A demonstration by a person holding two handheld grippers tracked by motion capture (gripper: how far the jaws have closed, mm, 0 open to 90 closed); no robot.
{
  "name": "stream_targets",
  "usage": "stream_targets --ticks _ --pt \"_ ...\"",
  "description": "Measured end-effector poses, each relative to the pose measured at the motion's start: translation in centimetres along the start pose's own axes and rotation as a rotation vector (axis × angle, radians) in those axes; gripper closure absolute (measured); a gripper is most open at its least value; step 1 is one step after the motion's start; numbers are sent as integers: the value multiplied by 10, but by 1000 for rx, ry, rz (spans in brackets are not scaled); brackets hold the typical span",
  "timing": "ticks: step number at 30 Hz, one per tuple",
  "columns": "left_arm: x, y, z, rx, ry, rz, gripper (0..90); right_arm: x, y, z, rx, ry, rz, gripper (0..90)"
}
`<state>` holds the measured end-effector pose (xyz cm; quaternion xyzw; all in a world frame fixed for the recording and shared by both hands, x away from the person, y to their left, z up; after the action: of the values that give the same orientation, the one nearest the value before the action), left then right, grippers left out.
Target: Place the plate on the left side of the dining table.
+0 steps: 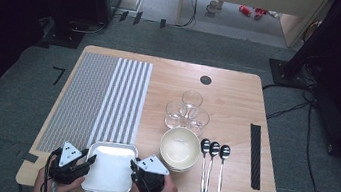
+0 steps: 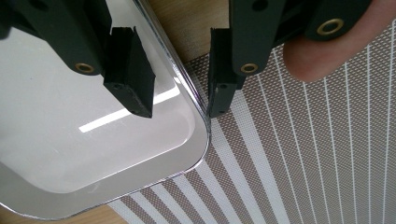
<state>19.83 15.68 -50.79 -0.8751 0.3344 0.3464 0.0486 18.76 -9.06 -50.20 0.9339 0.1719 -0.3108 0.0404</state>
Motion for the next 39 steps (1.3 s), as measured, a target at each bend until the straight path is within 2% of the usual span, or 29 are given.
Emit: stream_targets --ticks 2,6,8,10,12,19,24,31,35,38,39 --pt "-1 -2 0 -25 3 15 626 2 1 1 22 -12 -13 776" --pt "-1 -2 0 -23 0 8 626 3 3 3 34 -19 -20 773" --pt "-1 -2 0 -31 -6 5 620 4 5 3 57 -19 -13 773" --pt "-1 -2 0 -42 -5 4 613 5 7 3 78 -28 -25 791" --pt "-2 -3 -1 -43 -8 1 617 5 8 4 112 -35 -37 813" --pt "-2 -2 -1 -34 -11 5 659 4 7 4 146 -44 -36 841" --pt "-2 0 -1 -33 -8 10 662 5 8 4 194 -53 -40 853" --pt "-1 0 -1 -34 -5 6 658 5 7 5 228 -53 -31 865" --pt "-1 0 -1 -32 -3 4 653 4 9 3 250 -34 -28 900" --pt "-1 0 -1 -31 -1 8 635 5 9 1 249 -36 -41 900" --pt "-2 0 -2 -33 7 8 634 5 9 2 244 -29 -15 900"
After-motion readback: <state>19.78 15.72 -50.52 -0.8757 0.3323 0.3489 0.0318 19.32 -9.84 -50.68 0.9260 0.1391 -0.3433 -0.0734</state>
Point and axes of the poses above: each handheld gripper's, and its own axes: x roughly forward along the jaws, z roughly out of its underside, y roughly to its right, the point moved 1 cm from there along x, roughly forward along the jaws, and after that the axes turned 14 degrees about z, right-handed, at the moved point
